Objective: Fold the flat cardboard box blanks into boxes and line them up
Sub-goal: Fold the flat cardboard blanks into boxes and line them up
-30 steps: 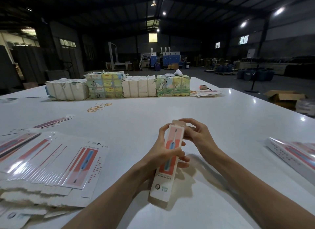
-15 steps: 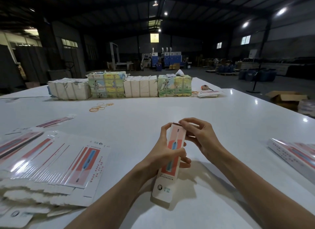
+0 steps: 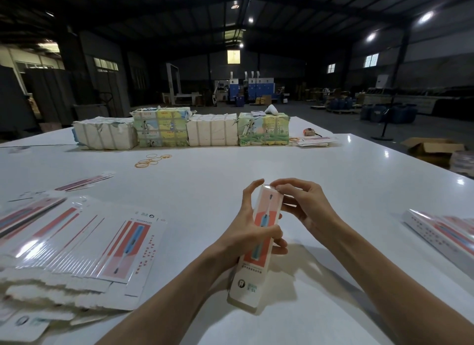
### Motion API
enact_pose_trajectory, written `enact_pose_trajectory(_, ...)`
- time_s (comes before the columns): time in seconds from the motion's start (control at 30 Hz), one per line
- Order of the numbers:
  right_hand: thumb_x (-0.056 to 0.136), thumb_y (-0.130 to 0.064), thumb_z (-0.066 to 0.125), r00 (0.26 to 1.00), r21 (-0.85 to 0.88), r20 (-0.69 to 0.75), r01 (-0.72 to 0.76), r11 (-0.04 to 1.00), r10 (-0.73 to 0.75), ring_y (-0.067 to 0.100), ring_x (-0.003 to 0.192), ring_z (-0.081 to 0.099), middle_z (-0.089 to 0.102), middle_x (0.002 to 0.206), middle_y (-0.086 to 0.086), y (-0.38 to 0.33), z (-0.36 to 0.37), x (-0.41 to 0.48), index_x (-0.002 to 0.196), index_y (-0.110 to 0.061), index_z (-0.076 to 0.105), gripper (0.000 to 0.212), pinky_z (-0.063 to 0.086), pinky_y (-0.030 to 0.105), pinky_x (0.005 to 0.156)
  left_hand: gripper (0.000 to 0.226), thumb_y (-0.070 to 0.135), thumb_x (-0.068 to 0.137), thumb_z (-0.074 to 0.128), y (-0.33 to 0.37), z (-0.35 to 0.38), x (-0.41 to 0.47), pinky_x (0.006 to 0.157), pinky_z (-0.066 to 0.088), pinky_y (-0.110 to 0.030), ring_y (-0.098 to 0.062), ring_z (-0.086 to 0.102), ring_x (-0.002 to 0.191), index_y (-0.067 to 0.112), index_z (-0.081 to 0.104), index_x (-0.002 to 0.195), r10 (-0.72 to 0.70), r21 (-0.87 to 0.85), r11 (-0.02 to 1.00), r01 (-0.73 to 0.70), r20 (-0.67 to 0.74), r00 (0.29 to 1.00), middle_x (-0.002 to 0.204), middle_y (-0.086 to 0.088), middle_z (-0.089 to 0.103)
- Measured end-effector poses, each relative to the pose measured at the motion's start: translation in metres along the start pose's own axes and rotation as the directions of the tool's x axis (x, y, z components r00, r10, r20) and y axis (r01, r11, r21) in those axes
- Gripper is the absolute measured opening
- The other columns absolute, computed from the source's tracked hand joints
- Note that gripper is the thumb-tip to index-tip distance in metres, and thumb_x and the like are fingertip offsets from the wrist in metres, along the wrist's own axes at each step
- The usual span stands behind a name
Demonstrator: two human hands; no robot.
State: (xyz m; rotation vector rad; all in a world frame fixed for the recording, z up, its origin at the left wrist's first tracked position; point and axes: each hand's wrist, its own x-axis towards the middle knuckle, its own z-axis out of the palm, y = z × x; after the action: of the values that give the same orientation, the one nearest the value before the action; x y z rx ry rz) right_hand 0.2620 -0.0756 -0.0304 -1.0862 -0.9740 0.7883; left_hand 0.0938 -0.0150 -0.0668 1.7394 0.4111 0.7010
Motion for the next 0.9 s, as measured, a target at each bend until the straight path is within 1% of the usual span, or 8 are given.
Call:
enact_pose_trajectory(0.17, 0.103, -0.017, 0.063, 0.988, 0.018, 0.152, 0.002, 1.000, -0.005, 0.031, 0.109, 0.074, 0.077, 0.112, 0.014, 0.002, -0.002, 0.000, 0.111, -0.011, 0.081, 0.020, 0.063, 0.036, 0.083, 0.091, 0.019, 0.080, 0.083, 0.001, -0.003, -0.001, 0.072, 0.065, -0.037, -0.031, 0.079, 0.088, 0.060, 0.028, 0.140, -0.034, -0.045, 0.998, 0.033, -0.024, 0.999, 0.124, -0.009, 0.059)
enact_pose_trajectory(0.23, 0.102, -0.021, 0.067, 0.979, -0.072, 0.201, 0.054, 0.996, -0.038, 0.028, 0.111, 0.074, 0.076, 0.116, 0.006, 0.007, 0.002, -0.002, 0.120, -0.016, 0.077, 0.021, 0.063, 0.036, 0.088, 0.091, 0.018, 0.079, 0.084, 0.001, -0.005, -0.001, 0.074, 0.066, -0.042, -0.035, 0.078, 0.088, 0.057, 0.028, 0.141, -0.054, -0.084, 0.995, 0.049, -0.054, 0.997, 0.122, -0.012, 0.060)
enact_pose_trajectory(0.37, 0.096, -0.027, 0.075, 0.987, -0.226, 0.114, 0.136, 0.965, -0.113, 0.020, 0.107, 0.075, 0.076, 0.112, -0.008, 0.016, 0.015, -0.004, 0.122, -0.021, 0.068, 0.027, 0.064, 0.035, 0.087, 0.089, 0.016, 0.078, 0.082, 0.004, -0.006, 0.000, 0.077, 0.066, -0.047, -0.037, 0.078, 0.087, 0.059, 0.031, 0.138, -0.058, -0.111, 0.993, 0.045, -0.116, 0.992, 0.121, -0.014, 0.060)
enact_pose_trajectory(0.6, 0.096, -0.030, 0.076, 0.973, -0.259, 0.084, 0.231, 0.938, -0.216, 0.023, 0.098, 0.077, 0.077, 0.102, -0.004, 0.021, 0.014, -0.006, 0.110, -0.018, 0.071, 0.019, 0.065, 0.032, 0.081, 0.085, 0.015, 0.080, 0.081, -0.002, -0.004, 0.001, 0.073, 0.066, -0.042, -0.035, 0.079, 0.087, 0.054, 0.033, 0.139, -0.044, -0.140, 0.990, 0.026, -0.129, 0.991, 0.119, -0.014, 0.061)
enact_pose_trajectory(0.7, 0.098, -0.033, 0.072, 0.974, -0.283, 0.083, 0.225, 0.932, -0.210, 0.018, 0.108, 0.074, 0.076, 0.111, -0.008, 0.024, 0.017, -0.006, 0.117, -0.021, 0.072, 0.022, 0.063, 0.030, 0.088, 0.086, 0.016, 0.078, 0.083, -0.003, -0.004, 0.002, 0.068, 0.065, -0.037, -0.031, 0.079, 0.083, 0.053, 0.033, 0.138, -0.021, -0.156, 0.988, -0.005, -0.170, 0.985, 0.118, -0.014, 0.062)
enact_pose_trajectory(0.77, 0.102, -0.036, 0.065, 0.974, -0.375, 0.078, 0.225, 0.899, -0.212, 0.014, 0.116, 0.070, 0.071, 0.125, -0.009, 0.027, 0.023, -0.007, 0.130, -0.024, 0.066, 0.031, 0.061, 0.026, 0.089, 0.085, 0.019, 0.077, 0.081, -0.003, -0.004, 0.004, 0.069, 0.064, -0.038, -0.031, 0.078, 0.083, 0.047, 0.033, 0.141, -0.030, -0.255, 0.967, -0.024, -0.205, 0.978, 0.123, -0.018, 0.061)
enact_pose_trajectory(0.83, 0.104, -0.031, 0.062, 0.971, -0.448, 0.081, 0.236, 0.863, -0.223, 0.012, 0.116, 0.066, 0.059, 0.134, -0.007, 0.029, 0.028, -0.009, 0.143, -0.024, 0.054, 0.041, 0.061, 0.020, 0.080, 0.080, 0.031, 0.079, 0.075, -0.001, -0.004, 0.007, 0.071, 0.063, -0.038, -0.030, 0.077, 0.084, 0.041, 0.032, 0.146, -0.062, -0.361, 0.932, -0.035, -0.255, 0.965, 0.127, -0.022, 0.060)
enact_pose_trajectory(0.9, 0.103, -0.030, 0.062, 0.953, -0.558, 0.101, 0.293, 0.777, -0.287, 0.010, 0.108, 0.065, 0.052, 0.131, -0.005, 0.028, 0.029, -0.011, 0.143, -0.025, 0.052, 0.042, 0.060, 0.018, 0.077, 0.074, 0.040, 0.085, 0.070, 0.001, -0.005, 0.008, 0.071, 0.063, -0.036, -0.029, 0.078, 0.087, 0.041, 0.030, 0.148, -0.095, -0.424, 0.905, -0.046, -0.305, 0.948, 0.128, -0.020, 0.061)
